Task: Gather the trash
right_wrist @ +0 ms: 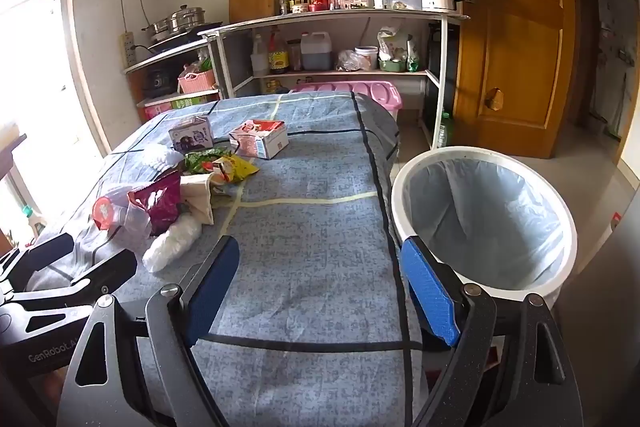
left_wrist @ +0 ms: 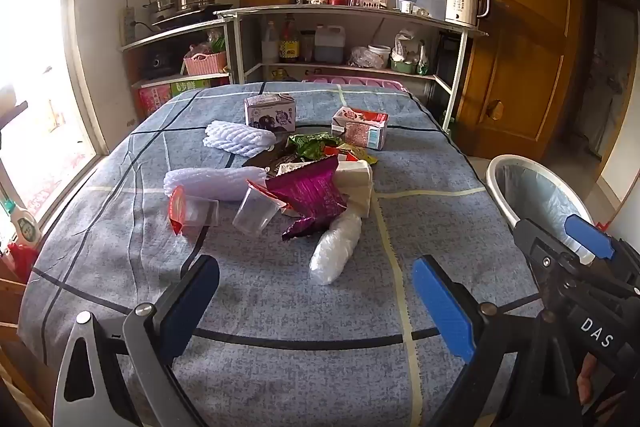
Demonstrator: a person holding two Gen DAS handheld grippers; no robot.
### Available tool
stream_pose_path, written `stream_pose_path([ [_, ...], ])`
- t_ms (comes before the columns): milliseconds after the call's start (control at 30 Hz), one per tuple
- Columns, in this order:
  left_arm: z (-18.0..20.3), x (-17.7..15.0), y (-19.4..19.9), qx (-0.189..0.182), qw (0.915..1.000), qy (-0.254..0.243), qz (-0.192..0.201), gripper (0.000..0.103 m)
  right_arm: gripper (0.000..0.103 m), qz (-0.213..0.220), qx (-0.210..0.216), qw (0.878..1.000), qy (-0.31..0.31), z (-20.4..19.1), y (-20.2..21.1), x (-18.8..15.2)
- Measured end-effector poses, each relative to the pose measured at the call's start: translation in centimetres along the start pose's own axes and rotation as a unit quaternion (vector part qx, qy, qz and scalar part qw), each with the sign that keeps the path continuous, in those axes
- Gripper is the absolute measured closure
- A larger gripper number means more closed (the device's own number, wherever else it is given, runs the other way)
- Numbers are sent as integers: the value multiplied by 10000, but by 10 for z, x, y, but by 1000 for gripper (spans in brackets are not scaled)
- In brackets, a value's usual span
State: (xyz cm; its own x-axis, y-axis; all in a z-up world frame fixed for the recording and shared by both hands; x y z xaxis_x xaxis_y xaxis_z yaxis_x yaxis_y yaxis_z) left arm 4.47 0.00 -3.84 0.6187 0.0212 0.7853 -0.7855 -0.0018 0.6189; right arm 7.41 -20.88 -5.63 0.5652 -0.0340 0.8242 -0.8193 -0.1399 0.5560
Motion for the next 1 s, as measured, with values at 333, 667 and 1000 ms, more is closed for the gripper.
stream_pose_path([
  [333, -1, 0, 4, 11, 10000, -27, -52, 4, 19, -36, -57, 10000, -14, 5, 2, 0],
  [667, 3, 1, 5, 36, 10000, -34, -57, 4, 19, -46, -110, 9999, -7, 5, 3, -2],
  [1000, 3, 2, 4, 60, 10000, -45, -49, 4, 19, -40, -132, 9999, 19, 4, 4, -1],
])
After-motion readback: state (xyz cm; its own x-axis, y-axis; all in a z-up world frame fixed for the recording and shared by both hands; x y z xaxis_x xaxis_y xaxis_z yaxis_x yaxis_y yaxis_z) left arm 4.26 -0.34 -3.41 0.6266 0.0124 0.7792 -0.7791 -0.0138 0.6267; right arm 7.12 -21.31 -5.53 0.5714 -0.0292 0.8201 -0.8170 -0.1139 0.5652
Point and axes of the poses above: each gripper's, at about its wrist camera, not at the fingertips, and y roughly against the way its jaws point, z to its right, x to its top, the point moved 6 cm from there along -y, roughly the way its jaws point, and after that the axes turned 2 degrees about z, right-handed, at the moved point
